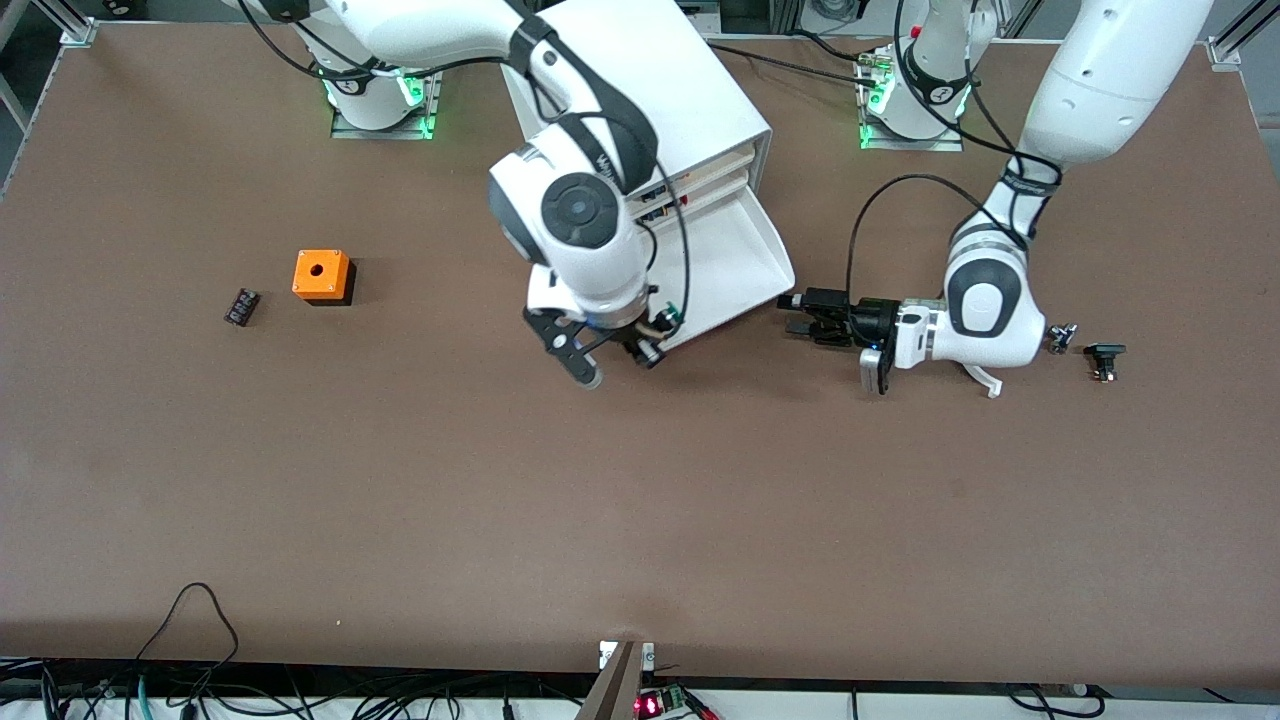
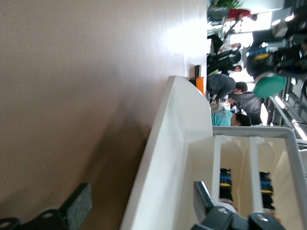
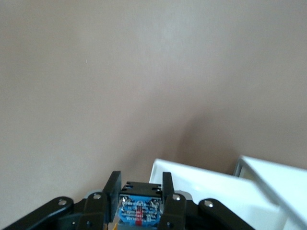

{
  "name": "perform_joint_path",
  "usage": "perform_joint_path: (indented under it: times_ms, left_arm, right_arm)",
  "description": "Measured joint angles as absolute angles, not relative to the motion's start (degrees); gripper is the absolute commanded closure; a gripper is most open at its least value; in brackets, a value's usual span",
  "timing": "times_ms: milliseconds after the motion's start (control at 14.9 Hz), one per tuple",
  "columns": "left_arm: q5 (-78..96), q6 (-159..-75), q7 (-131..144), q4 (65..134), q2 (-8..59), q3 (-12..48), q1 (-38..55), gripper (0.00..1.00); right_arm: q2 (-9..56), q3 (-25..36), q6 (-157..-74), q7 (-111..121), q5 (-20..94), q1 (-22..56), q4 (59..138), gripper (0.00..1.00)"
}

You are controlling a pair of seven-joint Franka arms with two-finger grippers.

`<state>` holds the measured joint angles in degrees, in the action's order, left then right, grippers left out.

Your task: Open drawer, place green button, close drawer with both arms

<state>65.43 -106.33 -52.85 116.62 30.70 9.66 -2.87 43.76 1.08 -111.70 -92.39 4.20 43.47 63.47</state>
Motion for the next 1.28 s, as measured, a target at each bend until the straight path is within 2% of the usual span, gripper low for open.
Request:
perform_joint_path:
  times_ms: [269, 606, 942, 1010, 1144, 1212, 1279]
  left_arm:
    - [46.54, -101.28, -35.1, 108.88, 25.4, 9.64, -4.96, 0.0]
    - [27.56, -94.47, -20.86, 96.73, 24.18, 9.65, -6.05, 0.0]
    - [20.4, -94.19, -12.35, 94.1, 24.33, 10.09, -5.11, 0.0]
    - [20.13, -94.19, -11.88, 94.1, 24.45, 10.15, -5.0, 0.0]
    - [20.06, -94.19, -11.62, 94.1, 24.6, 10.16, -4.88, 0.0]
    - [20.06, -94.19, -11.56, 94.1, 24.64, 10.16, -4.87, 0.0]
    - [20.06, -94.19, -11.38, 94.1, 24.66, 10.16, -4.87, 0.0]
  right_arm:
    - [46.64, 1.36, -114.73, -101.3, 1.95, 48.22, 63.41, 1.0]
    - [50.45, 1.55, -118.07, -106.89, 0.76, 50.58, 63.3, 1.0]
    - [51.56, 1.56, -118.8, -110.25, 0.76, 51.48, 63.17, 0.98]
    - [51.63, 1.57, -118.8, -110.49, 0.76, 51.81, 63.17, 0.9]
    - [51.64, 1.57, -118.8, -110.71, 0.74, 52.52, 63.17, 0.66]
    - [51.64, 1.57, -118.79, -110.77, 0.7, 52.83, 63.17, 0.43]
    - [51.64, 1.57, -118.78, -110.84, 0.67, 53.07, 63.17, 0.13]
